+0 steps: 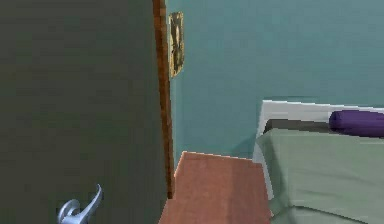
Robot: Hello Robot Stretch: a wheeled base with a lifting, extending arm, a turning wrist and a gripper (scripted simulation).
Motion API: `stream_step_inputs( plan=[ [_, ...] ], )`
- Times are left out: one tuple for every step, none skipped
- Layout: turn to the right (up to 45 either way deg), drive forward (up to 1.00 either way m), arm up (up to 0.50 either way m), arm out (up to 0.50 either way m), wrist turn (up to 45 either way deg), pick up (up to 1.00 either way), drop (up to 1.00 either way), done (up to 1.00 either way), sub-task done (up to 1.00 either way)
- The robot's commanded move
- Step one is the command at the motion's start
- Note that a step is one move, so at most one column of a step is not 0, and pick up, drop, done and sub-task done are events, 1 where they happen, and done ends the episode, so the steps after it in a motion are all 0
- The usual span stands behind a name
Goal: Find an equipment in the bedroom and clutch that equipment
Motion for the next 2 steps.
stream_step_inputs(
  plan=[
    [0.0,0.00,0.00,0.00,0.0,1.00,0.00,0.00,0.00],
    [0.0,0.00,0.10,0.00,0.0,0.00,0.00,0.00,0.00]
  ],
)
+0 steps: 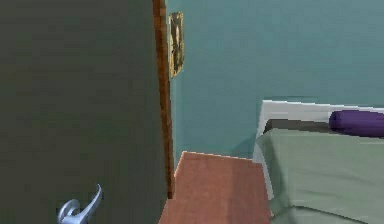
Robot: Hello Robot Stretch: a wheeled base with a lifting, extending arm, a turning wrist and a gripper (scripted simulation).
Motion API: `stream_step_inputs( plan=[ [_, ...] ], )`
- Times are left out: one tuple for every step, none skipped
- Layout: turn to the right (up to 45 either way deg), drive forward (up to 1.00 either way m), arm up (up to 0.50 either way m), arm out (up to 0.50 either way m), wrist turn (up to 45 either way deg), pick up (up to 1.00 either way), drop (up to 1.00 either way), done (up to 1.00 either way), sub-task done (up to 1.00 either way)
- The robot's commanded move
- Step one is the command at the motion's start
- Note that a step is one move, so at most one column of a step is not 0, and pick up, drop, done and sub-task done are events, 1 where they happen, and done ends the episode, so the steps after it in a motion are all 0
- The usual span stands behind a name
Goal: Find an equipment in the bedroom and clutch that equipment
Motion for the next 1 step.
stream_step_inputs(
  plan=[
    [0.0,0.00,0.00,0.00,0.0,0.00,0.00,1.00,0.00]
  ],
)
